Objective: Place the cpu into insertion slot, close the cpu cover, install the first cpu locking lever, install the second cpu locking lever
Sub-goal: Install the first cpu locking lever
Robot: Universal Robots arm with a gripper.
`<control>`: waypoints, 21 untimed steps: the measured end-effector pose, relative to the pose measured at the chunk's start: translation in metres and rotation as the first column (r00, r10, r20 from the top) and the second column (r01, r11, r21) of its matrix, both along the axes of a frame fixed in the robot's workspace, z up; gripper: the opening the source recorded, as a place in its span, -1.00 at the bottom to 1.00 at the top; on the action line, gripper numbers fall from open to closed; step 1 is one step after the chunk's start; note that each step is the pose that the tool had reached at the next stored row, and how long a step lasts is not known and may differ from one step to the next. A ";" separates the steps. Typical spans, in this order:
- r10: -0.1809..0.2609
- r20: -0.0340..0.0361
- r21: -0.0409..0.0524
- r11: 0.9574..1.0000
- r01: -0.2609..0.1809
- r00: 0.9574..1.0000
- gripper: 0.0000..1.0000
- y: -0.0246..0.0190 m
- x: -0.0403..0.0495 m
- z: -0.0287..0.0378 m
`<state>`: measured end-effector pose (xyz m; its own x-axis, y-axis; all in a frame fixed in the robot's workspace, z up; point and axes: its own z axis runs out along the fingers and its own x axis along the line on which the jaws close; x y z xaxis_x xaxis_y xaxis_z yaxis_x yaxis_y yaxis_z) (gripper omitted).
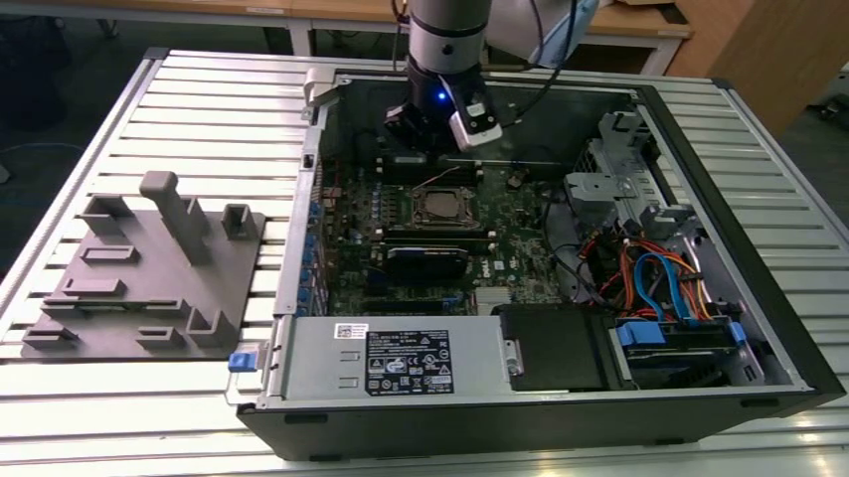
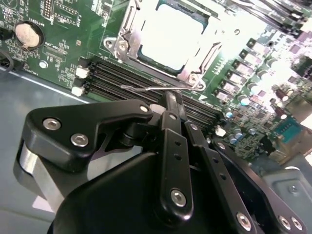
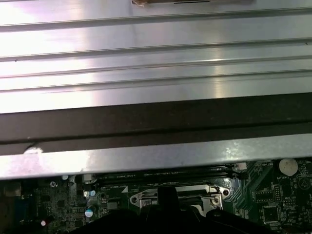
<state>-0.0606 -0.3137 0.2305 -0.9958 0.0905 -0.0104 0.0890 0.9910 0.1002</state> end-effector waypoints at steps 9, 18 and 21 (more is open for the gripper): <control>0.000 0.000 0.000 1.000 0.000 1.000 -0.80 0.0018 0.0056 -0.0062; 0.000 0.000 -0.002 1.000 0.000 1.000 -0.80 0.0043 0.0104 -0.0108; 0.000 0.000 -0.005 1.000 0.000 1.000 -0.80 0.0050 0.0119 -0.0117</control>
